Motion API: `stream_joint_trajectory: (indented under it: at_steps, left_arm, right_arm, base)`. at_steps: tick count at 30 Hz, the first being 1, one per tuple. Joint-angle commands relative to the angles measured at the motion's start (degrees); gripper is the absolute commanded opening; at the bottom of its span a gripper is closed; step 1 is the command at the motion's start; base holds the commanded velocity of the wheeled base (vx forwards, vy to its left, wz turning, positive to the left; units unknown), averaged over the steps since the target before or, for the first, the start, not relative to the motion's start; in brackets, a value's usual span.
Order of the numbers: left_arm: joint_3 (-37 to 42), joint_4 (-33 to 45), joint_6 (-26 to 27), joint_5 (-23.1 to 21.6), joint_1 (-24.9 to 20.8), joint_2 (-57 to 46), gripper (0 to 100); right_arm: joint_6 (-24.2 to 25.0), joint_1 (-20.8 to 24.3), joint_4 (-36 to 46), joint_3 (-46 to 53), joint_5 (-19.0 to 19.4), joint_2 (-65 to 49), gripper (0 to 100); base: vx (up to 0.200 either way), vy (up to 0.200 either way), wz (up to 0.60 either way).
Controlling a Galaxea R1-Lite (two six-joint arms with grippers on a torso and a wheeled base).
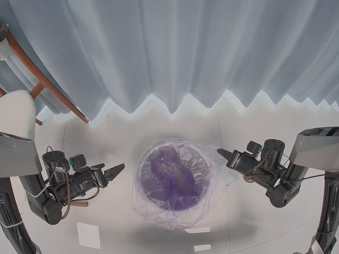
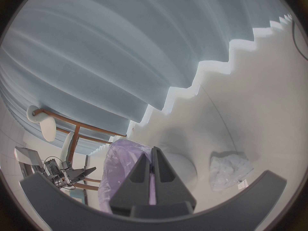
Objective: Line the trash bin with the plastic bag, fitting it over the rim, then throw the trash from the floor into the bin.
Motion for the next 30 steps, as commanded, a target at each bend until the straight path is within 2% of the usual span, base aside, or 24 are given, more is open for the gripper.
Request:
stream_joint_trajectory:
  at_steps: [1, 18, 30]
  left_arm:
    - [0.0, 0.0, 0.0, 0.0, -0.1, 0.2, 100]
    - [0.6, 0.0, 0.1, 0.0, -0.6, 0.9, 100]
    - [0.6, 0.0, 0.0, 0.0, -0.6, 1.0, 100]
  right_arm:
    - [0.7, 0.5, 0.5, -2.2, -0.1, 3.8, 0]
    - [2.1, 0.5, 0.7, -4.6, -0.1, 10.5, 0]
    - [2.5, 0.8, -2.9, -4.2, -0.1, 14.4, 0]
  base:
    - [0.000, 0.000, 0.00]
    - [0.000, 0.000, 0.00]
    - [0.000, 0.000, 0.00]
